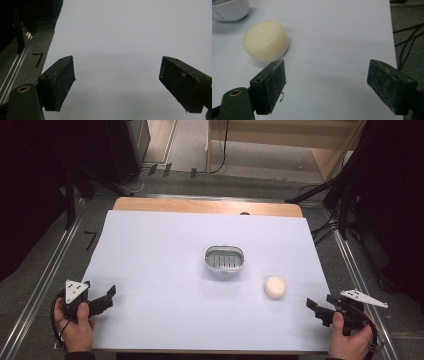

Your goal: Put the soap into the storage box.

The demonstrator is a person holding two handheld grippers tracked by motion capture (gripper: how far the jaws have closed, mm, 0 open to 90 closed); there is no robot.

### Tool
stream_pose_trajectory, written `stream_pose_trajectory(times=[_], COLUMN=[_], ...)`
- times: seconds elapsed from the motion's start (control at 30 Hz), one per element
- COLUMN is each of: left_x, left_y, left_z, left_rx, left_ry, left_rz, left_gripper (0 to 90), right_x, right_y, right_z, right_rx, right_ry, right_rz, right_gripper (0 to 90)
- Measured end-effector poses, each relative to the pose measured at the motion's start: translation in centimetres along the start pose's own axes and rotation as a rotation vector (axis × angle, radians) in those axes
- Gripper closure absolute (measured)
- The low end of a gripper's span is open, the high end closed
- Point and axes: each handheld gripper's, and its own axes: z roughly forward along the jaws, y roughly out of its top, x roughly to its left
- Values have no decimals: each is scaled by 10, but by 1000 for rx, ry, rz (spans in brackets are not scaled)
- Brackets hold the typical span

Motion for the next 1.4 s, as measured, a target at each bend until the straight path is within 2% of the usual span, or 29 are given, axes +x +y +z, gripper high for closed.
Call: stream_pose_trajectory(times=[0.17,0.3,0.4,0.5,0.7,1.13,1.4], left_x=[-2,-1,-1,0,1,0,-1], left_y=[-1,0,0,0,0,0,0], left_z=[-1,0,0,0,0,0,0], left_rx=[-17,1,0,0,0,0,1], left_ry=[8,6,2,-2,-5,-3,-4], left_rz=[14,15,9,6,-5,2,6], left_gripper=[145,144,144,144,144,144,144], right_x=[0,1,4,8,16,37,48], right_y=[4,5,9,13,17,34,38], right_z=[-1,0,2,5,14,30,41], right_rx=[82,145,191,234,309,372,386], right_ry=[2,24,24,38,36,60,59], right_rz=[-56,-98,-128,-143,-169,-227,-264], right_gripper=[175,161,157,157,152,148,143])
